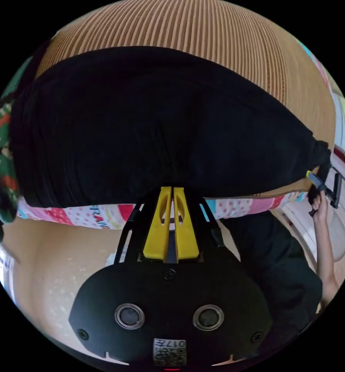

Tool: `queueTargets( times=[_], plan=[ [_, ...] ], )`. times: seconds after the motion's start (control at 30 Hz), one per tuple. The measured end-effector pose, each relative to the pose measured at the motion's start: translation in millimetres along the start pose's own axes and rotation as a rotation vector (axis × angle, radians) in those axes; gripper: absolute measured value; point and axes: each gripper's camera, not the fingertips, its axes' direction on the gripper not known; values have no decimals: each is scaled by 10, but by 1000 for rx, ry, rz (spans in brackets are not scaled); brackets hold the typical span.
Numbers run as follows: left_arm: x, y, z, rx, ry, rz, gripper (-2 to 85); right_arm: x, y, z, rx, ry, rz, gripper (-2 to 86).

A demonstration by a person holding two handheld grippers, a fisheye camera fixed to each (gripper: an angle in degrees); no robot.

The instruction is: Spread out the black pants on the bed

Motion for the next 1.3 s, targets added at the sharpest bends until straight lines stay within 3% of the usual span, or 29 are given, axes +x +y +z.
queueTargets(
  times=[0.07, 0.23, 0.33, 0.4, 0.5, 0.6, 0.87, 1.07, 1.27, 1.3],
  plan=[
    [-191, -5, -67, 27, 38, -79, -8, 127, 121, -102, 43, -32, 55, 6],
    [-673, 404, 12, 244, 401, -288, 19, 980, 580, -809, 437, -224, 425, 12],
    [-872, 759, 234, 339, 567, -407, 56, 1266, 573, -1190, 571, -202, 498, 12],
    [-973, 937, 401, 357, 635, -476, 66, 1307, 322, -1357, 513, -123, 437, 8],
    [-1131, 1165, 657, 361, 709, -580, 90, 1362, -313, -1361, 203, 137, 372, 4],
    [-1300, 1270, 859, 367, 780, -651, 114, 1426, -814, -1412, -39, 208, 390, 3],
    [-1818, 1188, 1050, 512, 916, -720, 161, 1308, -908, -1649, 102, 292, 560, 3],
    [-2119, 949, 1328, 592, 966, -803, 161, 1409, -252, -1443, 202, 44, 499, 4],
    [-2066, 714, 1821, 656, 1191, -880, 82, 1833, 547, -693, 278, -474, 684, 3],
    [-2036, 679, 1949, 686, 1316, -852, 60, 1890, 687, -559, 334, -562, 747, 3]
  ],
)
